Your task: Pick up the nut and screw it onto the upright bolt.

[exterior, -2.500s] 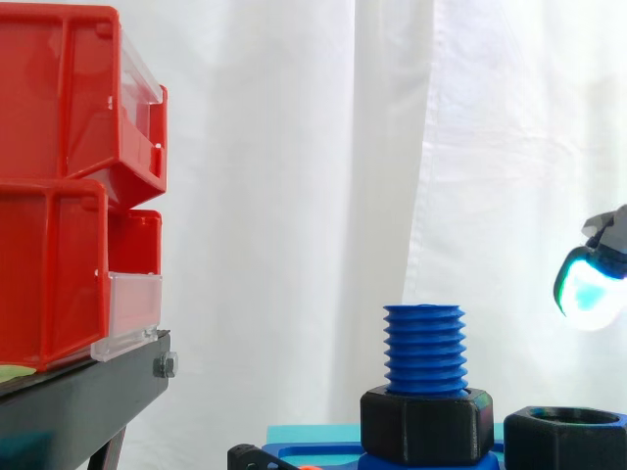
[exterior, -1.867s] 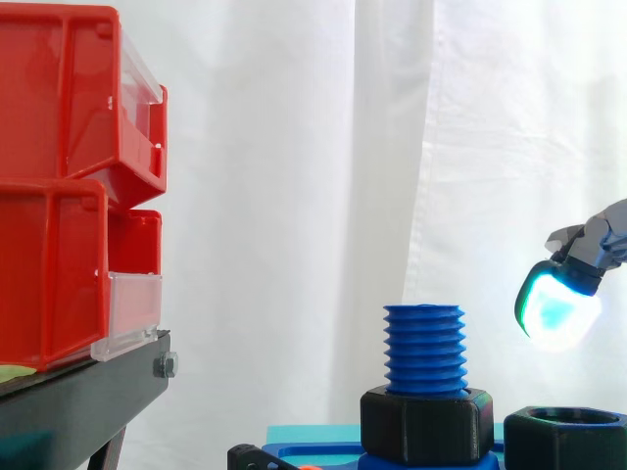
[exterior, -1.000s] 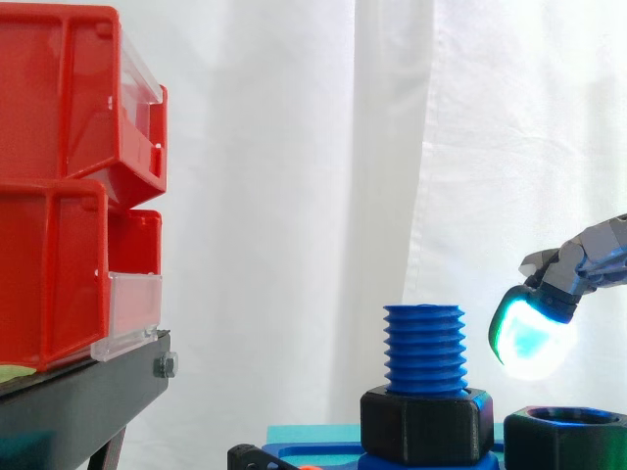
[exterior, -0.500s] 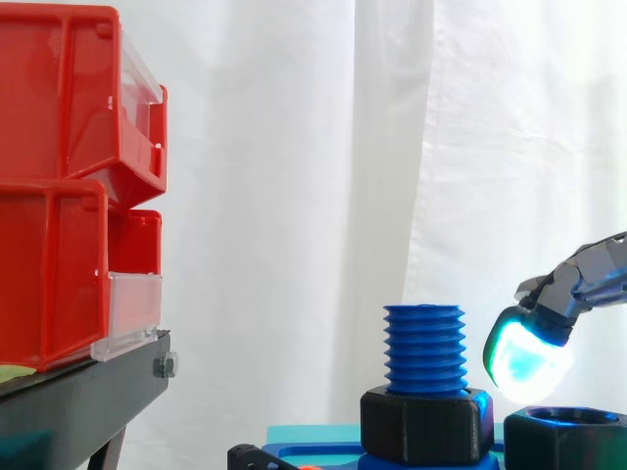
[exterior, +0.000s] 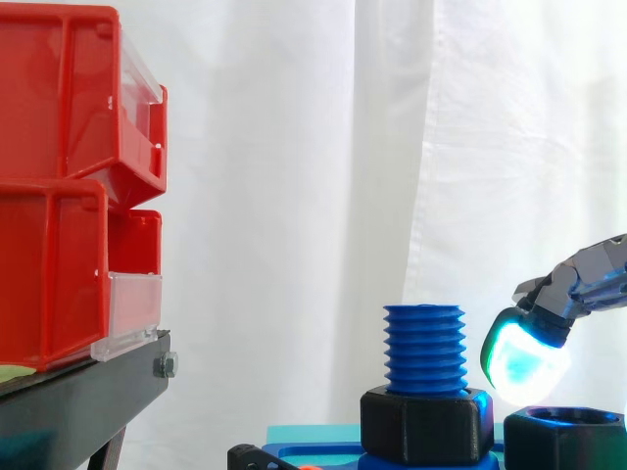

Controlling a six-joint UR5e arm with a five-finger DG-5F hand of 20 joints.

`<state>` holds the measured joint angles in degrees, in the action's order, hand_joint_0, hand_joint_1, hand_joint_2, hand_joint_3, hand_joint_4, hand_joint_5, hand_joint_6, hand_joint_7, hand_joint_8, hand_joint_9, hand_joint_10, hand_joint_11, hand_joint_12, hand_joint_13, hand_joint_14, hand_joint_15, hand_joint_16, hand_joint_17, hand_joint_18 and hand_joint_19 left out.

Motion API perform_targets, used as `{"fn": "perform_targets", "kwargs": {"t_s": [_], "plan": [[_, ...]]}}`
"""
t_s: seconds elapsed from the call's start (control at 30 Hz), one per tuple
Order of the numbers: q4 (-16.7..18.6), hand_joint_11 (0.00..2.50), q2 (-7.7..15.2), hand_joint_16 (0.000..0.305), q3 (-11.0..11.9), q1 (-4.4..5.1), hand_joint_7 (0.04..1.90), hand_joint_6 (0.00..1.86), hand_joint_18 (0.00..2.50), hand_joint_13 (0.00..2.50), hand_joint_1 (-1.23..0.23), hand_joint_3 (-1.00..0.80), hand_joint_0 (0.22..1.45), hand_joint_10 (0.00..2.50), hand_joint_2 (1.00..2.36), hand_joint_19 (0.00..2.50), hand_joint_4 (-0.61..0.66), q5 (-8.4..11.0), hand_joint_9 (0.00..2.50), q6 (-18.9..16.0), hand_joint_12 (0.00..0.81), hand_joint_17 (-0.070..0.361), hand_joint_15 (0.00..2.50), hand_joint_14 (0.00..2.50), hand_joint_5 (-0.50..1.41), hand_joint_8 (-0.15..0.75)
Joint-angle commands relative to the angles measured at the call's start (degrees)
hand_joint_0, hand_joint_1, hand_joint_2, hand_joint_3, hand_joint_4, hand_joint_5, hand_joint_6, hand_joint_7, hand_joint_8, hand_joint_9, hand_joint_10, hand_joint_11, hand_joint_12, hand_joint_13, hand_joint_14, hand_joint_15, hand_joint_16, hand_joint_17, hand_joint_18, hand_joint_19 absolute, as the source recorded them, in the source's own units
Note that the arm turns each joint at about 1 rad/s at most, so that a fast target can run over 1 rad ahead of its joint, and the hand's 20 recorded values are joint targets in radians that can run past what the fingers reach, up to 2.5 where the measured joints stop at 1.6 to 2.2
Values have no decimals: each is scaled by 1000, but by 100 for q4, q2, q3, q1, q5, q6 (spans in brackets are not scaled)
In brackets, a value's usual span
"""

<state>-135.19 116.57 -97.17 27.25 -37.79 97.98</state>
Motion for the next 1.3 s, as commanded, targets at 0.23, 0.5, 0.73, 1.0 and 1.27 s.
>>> {"fn": "perform_targets", "kwargs": {"t_s": [0.23,0.5,0.73,1.0,1.27], "plan": [[19,0,7,57,-3,0,687,501,0,312,-548,-500,323,0,1000,0,244,0,271,-7,419,128,0,0,-257,307],[90,0,-2,57,5,18,695,501,0,316,-561,-500,319,0,1000,0,244,70,270,-7,420,128,0,0,-256,307],[151,0,-2,57,-3,53,696,501,13,329,-564,-500,320,0,1000,0,242,281,271,-25,420,128,0,0,-256,308],[292,0,7,57,-3,114,690,501,26,336,-560,-500,321,0,1000,0,241,510,276,-43,419,128,0,0,-256,309],[397,0,7,57,5,185,690,501,30,340,-561,-500,320,0,1000,0,241,659,276,-34,420,128,0,0,-256,309]]}}
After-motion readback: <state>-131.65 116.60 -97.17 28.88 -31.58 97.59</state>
